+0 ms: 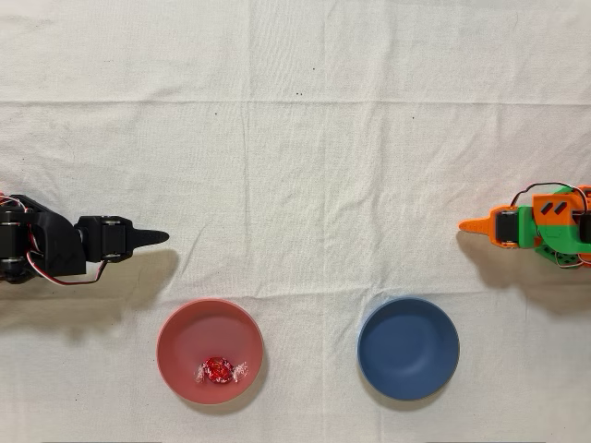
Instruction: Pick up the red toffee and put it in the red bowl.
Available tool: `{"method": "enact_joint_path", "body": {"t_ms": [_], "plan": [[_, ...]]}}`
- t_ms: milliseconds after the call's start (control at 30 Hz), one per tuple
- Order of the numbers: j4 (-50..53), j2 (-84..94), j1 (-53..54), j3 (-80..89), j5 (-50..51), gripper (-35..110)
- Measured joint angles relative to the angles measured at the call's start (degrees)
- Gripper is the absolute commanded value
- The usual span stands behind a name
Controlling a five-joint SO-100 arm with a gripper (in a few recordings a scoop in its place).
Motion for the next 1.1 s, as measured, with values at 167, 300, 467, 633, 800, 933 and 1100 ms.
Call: {"method": "enact_joint_path", "body": {"t_ms": [167, 300, 467, 633, 800, 933, 1100], "plan": [[0.00, 0.00, 0.00, 0.00, 0.00, 1], [0.00, 0.00, 0.00, 0.00, 0.00, 1], [0.00, 0.00, 0.00, 0.00, 0.00, 1], [0.00, 0.00, 0.00, 0.00, 0.00, 1], [0.00, 0.00, 0.00, 0.00, 0.00, 1], [0.00, 0.00, 0.00, 0.00, 0.00, 1], [0.00, 0.00, 0.00, 0.00, 0.00, 1]]}}
